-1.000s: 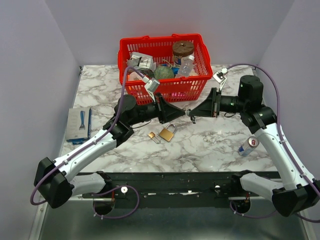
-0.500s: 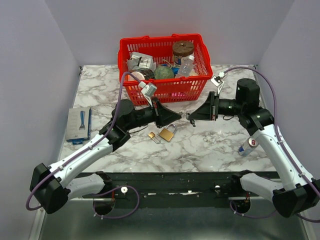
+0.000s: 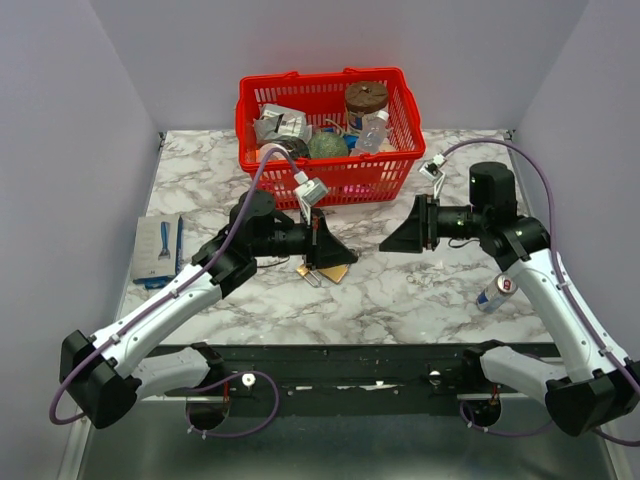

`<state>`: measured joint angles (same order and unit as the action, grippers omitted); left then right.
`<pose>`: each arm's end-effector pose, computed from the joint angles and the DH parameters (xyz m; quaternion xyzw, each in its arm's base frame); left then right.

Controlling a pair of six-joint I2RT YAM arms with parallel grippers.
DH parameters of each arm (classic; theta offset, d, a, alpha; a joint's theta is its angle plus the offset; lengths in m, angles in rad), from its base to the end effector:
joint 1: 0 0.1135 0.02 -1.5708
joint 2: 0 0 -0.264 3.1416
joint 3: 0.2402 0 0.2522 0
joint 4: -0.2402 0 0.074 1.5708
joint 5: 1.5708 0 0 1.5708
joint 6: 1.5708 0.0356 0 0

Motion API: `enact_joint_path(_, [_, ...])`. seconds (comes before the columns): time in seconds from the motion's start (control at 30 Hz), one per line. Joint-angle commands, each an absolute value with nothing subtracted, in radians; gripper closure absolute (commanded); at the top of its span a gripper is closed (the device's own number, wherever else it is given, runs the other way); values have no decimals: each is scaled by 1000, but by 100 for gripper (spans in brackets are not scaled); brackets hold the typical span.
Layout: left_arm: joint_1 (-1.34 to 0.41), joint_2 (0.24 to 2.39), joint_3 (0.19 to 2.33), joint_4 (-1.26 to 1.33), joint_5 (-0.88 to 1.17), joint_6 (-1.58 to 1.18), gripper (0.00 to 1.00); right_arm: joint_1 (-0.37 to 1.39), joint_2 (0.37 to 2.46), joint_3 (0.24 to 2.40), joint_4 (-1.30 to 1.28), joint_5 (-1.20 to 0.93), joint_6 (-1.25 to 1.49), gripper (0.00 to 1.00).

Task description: Unlock with the key

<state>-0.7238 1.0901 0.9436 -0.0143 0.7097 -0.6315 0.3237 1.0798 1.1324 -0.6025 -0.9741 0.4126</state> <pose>0.1710 -0.1821 0.3550 0.2579 0.7030 -0.5871 0.3075 0.1965 0.0970 0.3700 -0.1942 0.7805 0.5364 0.2559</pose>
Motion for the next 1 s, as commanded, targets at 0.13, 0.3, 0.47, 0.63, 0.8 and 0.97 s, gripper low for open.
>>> enact_joint_path(0.13, [-721,1103,980,-86,877,-617,100,394,1098,1203,-646,-1002,325,45])
enact_joint_path(0.3, [-721,1109,985,-87,887,-617,100,455,1121,1203,-606,-1002,340,53])
enact_joint_path(0.47, [-721,1118,971,-49,890,-641,100,508,1141,1189,-571,-1011,357,59])
enact_joint_path(0.63, [-721,1124,974,-41,899,-649,100,538,1163,1184,-554,-1006,359,63])
enact_joint_path(0.8, [-721,1127,976,-38,902,-649,100,554,1183,1184,-543,-1014,360,66])
enact_joint_path(0.97, [-721,1135,974,-25,900,-655,100,563,1200,1186,-538,-1032,362,73])
